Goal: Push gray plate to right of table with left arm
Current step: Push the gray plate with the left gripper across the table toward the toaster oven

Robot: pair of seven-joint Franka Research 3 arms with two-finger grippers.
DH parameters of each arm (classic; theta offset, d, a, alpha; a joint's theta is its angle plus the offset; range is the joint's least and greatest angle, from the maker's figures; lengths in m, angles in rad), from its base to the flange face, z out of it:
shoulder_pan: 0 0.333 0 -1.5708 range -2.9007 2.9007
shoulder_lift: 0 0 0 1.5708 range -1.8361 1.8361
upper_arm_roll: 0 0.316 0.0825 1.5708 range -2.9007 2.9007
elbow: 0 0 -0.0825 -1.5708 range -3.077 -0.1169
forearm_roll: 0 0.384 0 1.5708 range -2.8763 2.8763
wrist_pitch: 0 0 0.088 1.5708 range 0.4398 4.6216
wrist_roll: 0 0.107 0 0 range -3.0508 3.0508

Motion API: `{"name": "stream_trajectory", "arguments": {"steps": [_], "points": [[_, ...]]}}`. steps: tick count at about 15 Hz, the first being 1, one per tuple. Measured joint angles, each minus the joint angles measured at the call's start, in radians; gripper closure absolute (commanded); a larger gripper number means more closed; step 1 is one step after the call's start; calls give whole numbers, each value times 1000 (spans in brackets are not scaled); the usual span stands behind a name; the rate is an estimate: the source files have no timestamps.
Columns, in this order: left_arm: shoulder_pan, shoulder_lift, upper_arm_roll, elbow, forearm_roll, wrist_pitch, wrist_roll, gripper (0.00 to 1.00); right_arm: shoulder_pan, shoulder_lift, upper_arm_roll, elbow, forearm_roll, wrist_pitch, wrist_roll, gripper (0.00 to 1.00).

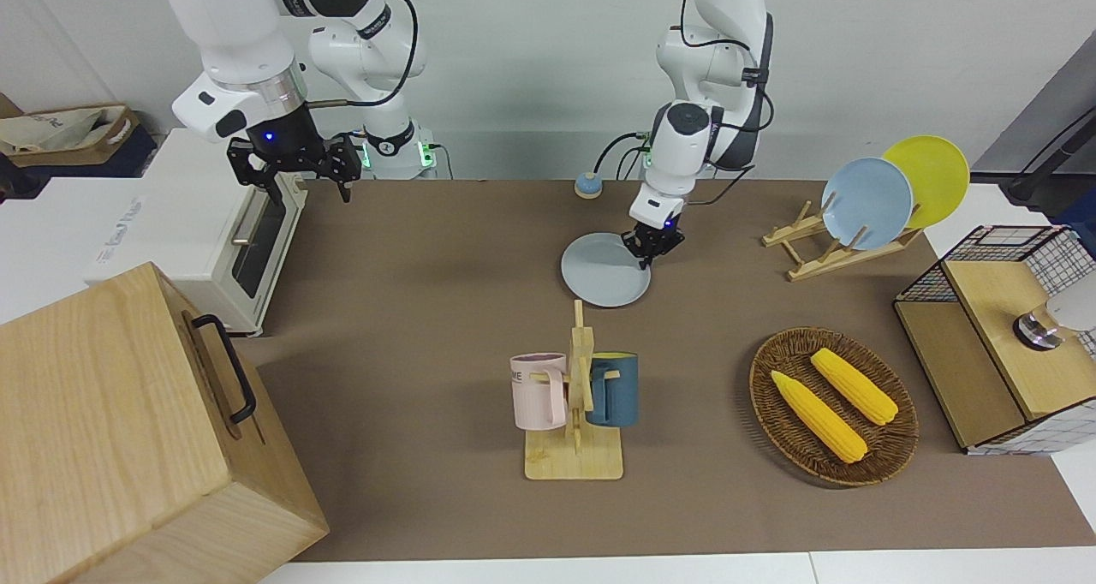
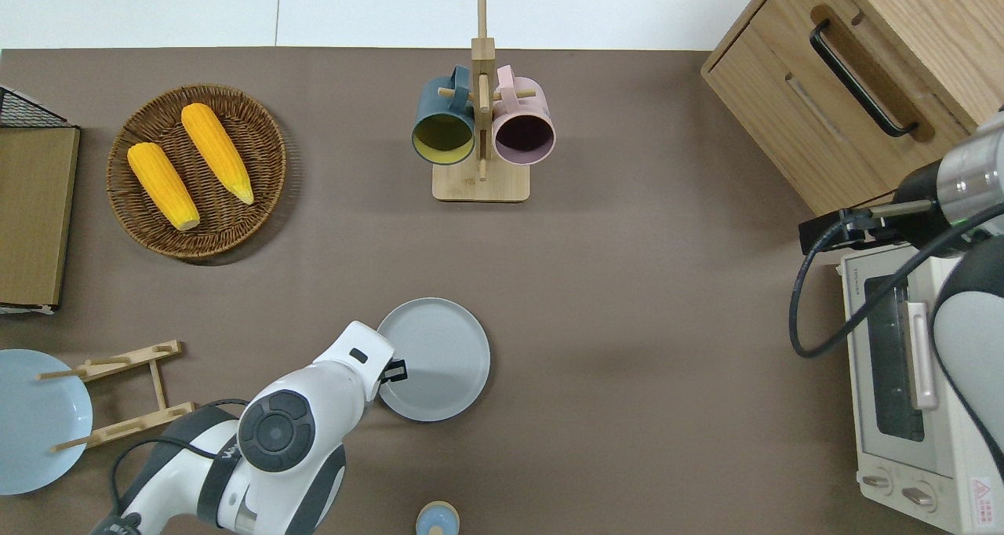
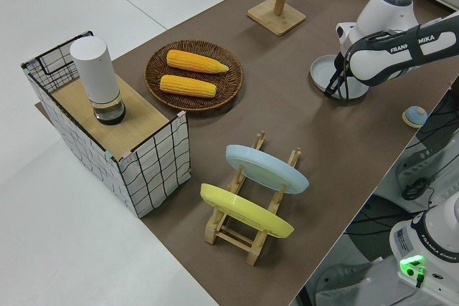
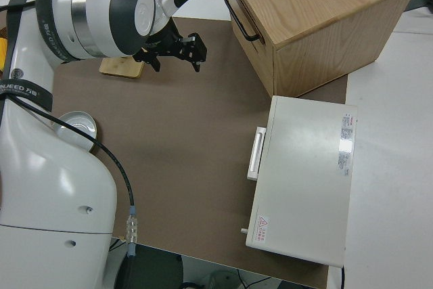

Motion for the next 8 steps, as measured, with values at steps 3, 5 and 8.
{"name": "stream_trajectory", "arguments": {"steps": [3,5,8], "points": [[-59,45,-21,52,0,3,-108,1000,0,0,0,0,0,0,0,17],[-94,85,-42,100,1,4,-184,1000,0,0,0,0,0,0,0,17],[-153,149,-58,178,1,2,-278,1000,0,0,0,0,0,0,0,17]]}}
